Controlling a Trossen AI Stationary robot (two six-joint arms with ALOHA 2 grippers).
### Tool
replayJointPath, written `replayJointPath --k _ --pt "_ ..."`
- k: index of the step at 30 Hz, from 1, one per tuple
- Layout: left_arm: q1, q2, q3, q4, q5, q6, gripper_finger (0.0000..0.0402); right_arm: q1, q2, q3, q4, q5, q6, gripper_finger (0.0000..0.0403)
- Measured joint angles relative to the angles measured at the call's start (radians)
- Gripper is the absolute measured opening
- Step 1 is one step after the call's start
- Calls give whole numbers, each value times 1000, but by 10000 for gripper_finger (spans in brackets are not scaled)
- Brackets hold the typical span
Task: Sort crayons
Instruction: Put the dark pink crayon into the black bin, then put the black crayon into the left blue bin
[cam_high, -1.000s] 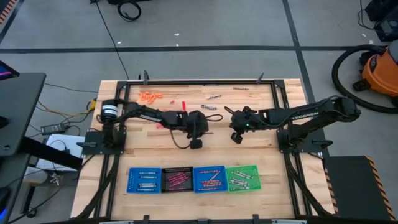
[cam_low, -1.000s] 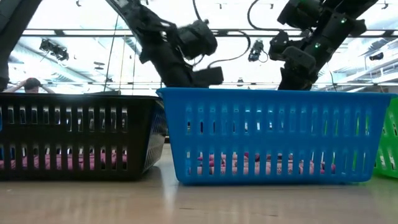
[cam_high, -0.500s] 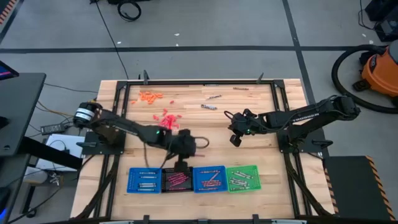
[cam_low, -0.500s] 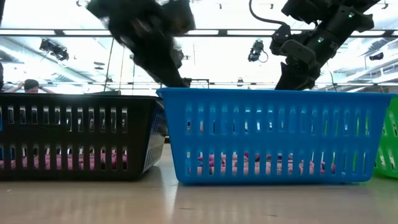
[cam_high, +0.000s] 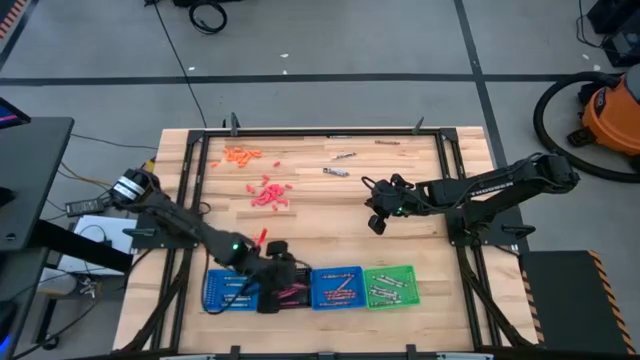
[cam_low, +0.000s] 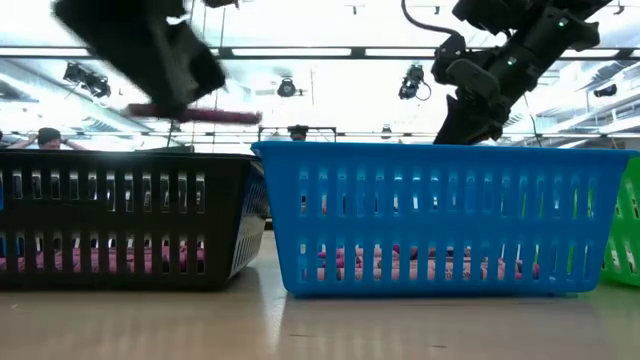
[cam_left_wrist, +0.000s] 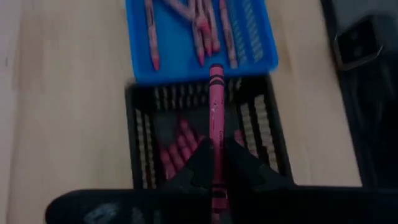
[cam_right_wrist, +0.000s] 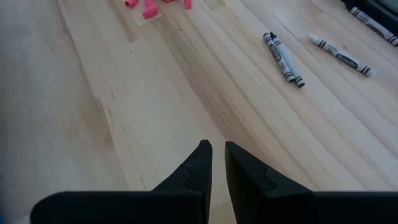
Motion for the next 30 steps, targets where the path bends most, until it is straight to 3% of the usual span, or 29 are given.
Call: replayJointPath --k 9,18,26,30 --pt "-84 25 0 -43 -152 -100 34 0 0 0 27 0 0 52" --pt "-87 93 0 -39 -155 -119 67 0 0 0 47 -2 -3 52" --pt "-74 82 1 -46 -108 -55 149 0 0 0 62 -8 -3 52" --pt "-18 31 12 -29 -95 4 163 0 0 0 76 -8 -11 52"
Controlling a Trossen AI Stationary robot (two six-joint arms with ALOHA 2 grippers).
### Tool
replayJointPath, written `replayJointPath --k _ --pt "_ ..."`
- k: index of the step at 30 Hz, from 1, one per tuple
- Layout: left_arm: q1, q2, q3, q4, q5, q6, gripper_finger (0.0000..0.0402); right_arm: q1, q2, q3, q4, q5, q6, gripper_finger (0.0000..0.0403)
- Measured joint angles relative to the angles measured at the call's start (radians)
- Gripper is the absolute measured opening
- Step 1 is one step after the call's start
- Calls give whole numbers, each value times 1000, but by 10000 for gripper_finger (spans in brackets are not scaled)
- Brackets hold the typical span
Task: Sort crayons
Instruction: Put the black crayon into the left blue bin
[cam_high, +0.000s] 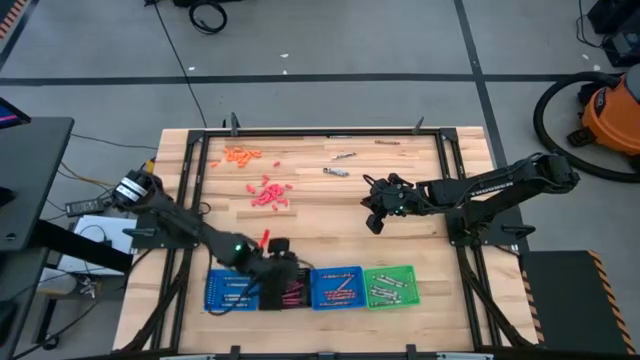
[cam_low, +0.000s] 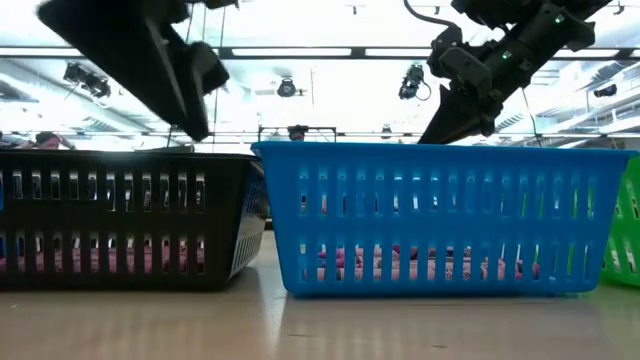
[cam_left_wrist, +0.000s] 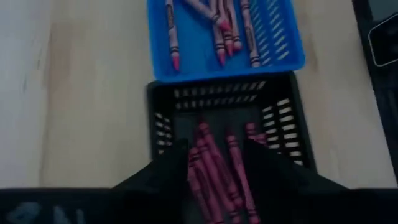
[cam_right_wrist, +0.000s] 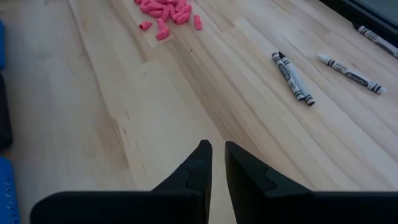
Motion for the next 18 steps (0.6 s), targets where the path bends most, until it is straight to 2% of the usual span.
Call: replayJointPath --k 7,18 --pt "131 -6 -4 -1 117 115 148 0 0 0 26 0 -29 52" --pt "341 10 -5 73 212 273 146 0 0 0 37 0 -56 52"
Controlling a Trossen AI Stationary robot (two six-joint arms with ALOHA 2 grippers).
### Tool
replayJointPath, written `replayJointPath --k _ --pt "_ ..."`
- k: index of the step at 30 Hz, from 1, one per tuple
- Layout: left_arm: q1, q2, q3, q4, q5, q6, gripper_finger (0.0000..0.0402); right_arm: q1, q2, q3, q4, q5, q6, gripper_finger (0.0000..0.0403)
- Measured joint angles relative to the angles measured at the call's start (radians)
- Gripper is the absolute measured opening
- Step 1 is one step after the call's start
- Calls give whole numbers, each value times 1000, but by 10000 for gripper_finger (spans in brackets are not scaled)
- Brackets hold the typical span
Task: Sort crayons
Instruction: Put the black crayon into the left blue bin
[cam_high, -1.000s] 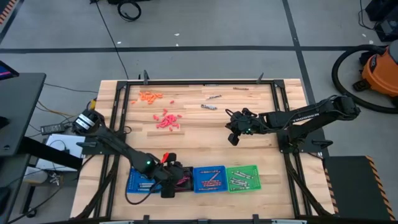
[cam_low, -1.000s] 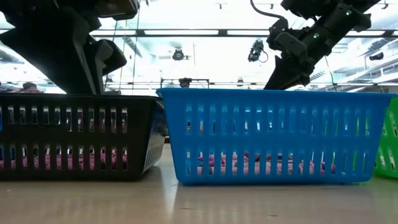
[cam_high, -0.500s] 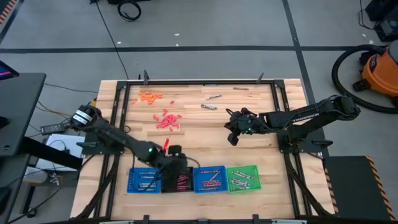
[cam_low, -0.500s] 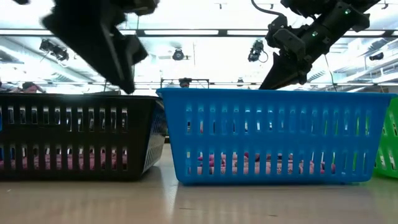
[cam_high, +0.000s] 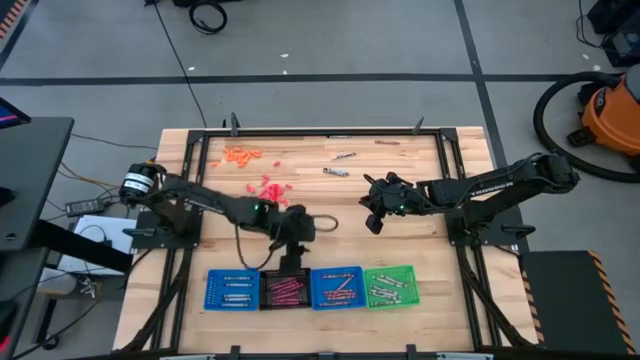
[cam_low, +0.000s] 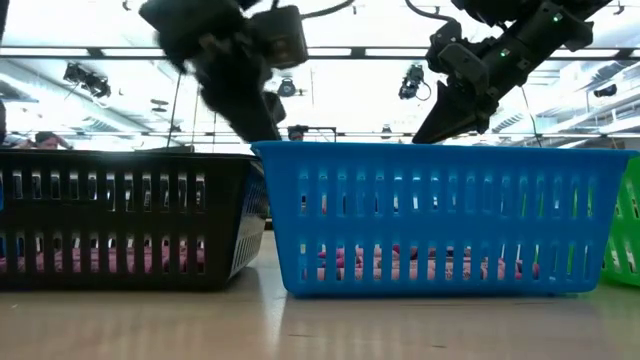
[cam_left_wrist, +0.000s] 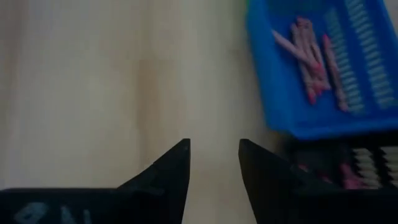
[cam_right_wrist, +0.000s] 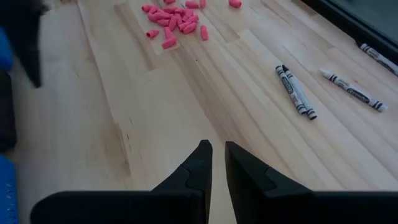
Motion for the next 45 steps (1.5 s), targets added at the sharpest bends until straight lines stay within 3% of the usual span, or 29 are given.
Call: replayJointPath --k 7,13,17,27,38,45 --pt "135 35 1 103 -8 98 146 0 13 -8 11 85 12 52" --pt "227 59 1 140 -123 381 146 0 32 -29 86 85 3 52" --pt "280 63 1 140 -128 470 146 0 45 -34 79 86 3 52" --pt "423 64 0 159 -103 567 146 -8 43 -33 104 86 -15 52" --pt "557 200 1 273 -24 623 146 -18 43 -32 114 86 -13 52" --pt "582 293 127 206 42 611 146 -33 42 -32 114 86 -15 52"
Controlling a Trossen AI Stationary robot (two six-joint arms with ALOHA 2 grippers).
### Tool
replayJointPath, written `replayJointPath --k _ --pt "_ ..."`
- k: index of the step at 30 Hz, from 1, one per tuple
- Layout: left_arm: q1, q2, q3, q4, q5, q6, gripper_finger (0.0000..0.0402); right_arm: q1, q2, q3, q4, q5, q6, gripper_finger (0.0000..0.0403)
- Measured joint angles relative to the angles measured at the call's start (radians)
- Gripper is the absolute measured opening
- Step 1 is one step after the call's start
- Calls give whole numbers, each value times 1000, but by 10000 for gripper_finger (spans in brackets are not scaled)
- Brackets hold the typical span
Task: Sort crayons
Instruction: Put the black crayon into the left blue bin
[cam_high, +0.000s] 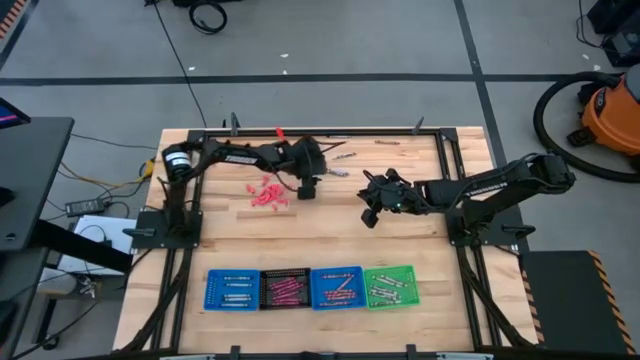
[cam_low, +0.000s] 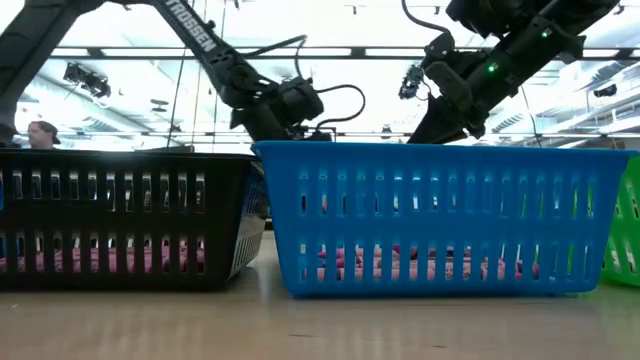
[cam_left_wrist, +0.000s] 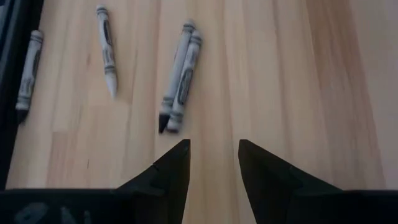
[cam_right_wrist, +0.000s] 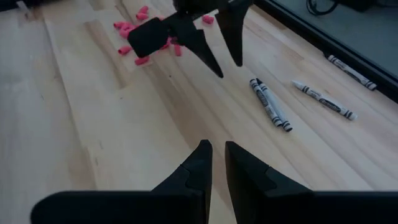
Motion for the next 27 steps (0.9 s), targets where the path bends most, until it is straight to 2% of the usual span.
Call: replayJointPath --k 6,12,19,24,27 --pt "-1 97 157 -90 4 -20 146 -10 0 0 -5 0 -2 52" --pt "2 164 258 -188 -15 -27 146 -10 0 0 -5 -4 -9 52" --pt "3 164 268 -205 0 -42 146 -48 47 0 30 20 -82 51" --pt "3 164 268 -220 0 -54 146 -102 98 0 56 -7 -112 46" --pt "3 164 268 -222 5 -54 146 -157 136 0 92 -59 -157 41"
